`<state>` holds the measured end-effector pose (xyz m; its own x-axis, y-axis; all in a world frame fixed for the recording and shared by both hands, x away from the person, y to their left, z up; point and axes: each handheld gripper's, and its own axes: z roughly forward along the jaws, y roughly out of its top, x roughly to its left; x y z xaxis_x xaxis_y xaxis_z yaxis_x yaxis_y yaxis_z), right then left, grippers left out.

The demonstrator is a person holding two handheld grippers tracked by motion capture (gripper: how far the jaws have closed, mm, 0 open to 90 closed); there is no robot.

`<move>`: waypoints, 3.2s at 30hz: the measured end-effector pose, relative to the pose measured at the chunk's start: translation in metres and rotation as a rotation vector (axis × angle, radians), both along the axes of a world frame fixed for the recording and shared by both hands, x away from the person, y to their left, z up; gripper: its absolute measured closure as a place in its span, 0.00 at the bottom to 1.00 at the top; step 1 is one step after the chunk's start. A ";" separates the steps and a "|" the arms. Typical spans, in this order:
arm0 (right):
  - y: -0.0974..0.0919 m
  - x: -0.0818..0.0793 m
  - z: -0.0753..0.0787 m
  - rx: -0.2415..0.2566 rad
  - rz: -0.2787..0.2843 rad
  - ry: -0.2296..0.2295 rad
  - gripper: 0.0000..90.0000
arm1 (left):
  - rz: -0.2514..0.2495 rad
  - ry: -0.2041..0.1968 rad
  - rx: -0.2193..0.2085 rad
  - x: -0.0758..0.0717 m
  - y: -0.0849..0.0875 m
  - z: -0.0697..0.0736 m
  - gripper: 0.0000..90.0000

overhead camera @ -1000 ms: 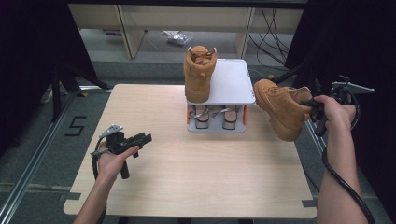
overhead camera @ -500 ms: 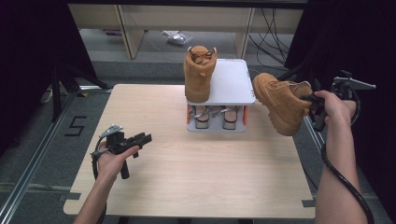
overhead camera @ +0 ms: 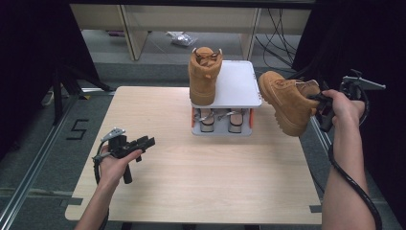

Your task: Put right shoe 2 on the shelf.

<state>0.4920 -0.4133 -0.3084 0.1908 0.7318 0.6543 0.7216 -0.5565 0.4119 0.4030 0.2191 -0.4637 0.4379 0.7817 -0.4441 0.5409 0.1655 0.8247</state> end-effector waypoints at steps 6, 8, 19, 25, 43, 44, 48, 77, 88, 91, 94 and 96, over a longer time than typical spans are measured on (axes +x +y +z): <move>0.001 0.001 0.002 0.013 -0.007 -0.011 0.90 | 0.001 0.001 0.001 0.000 0.000 0.000 0.66; 0.002 0.002 0.003 0.013 -0.005 -0.013 0.90 | 0.002 0.001 0.002 0.000 0.000 0.000 0.66; 0.005 0.006 0.008 0.027 -0.024 -0.033 0.90 | 0.006 -0.004 0.001 -0.001 0.001 0.001 0.65; 0.007 0.008 0.010 0.027 -0.034 -0.039 0.90 | 0.010 -0.005 0.001 -0.001 0.003 0.002 0.65; 0.011 0.012 0.016 0.023 -0.062 -0.072 0.90 | 0.010 -0.008 0.000 -0.001 0.004 0.002 0.65; 0.012 0.012 0.017 0.031 -0.063 -0.066 0.90 | 0.010 -0.008 0.000 -0.001 0.004 0.002 0.65; 0.014 0.014 0.018 0.039 -0.066 -0.076 0.90 | 0.009 -0.006 -0.001 -0.001 0.004 0.002 0.65; 0.028 0.024 0.029 0.046 -0.064 -0.112 0.90 | 0.013 -0.009 0.001 -0.001 0.006 0.003 0.66; 0.035 0.028 0.032 0.055 -0.058 -0.116 0.89 | 0.017 -0.008 -0.002 -0.001 0.007 0.002 0.65; 0.036 0.028 0.033 0.066 -0.053 -0.115 0.89 | 0.018 -0.009 -0.004 -0.001 0.008 0.002 0.65; 0.038 0.029 0.035 0.061 -0.052 -0.114 0.89 | 0.017 -0.008 -0.001 -0.001 0.007 0.002 0.65; 0.040 0.030 0.035 0.057 -0.052 -0.115 0.89 | 0.015 -0.007 -0.001 -0.001 0.007 0.002 0.65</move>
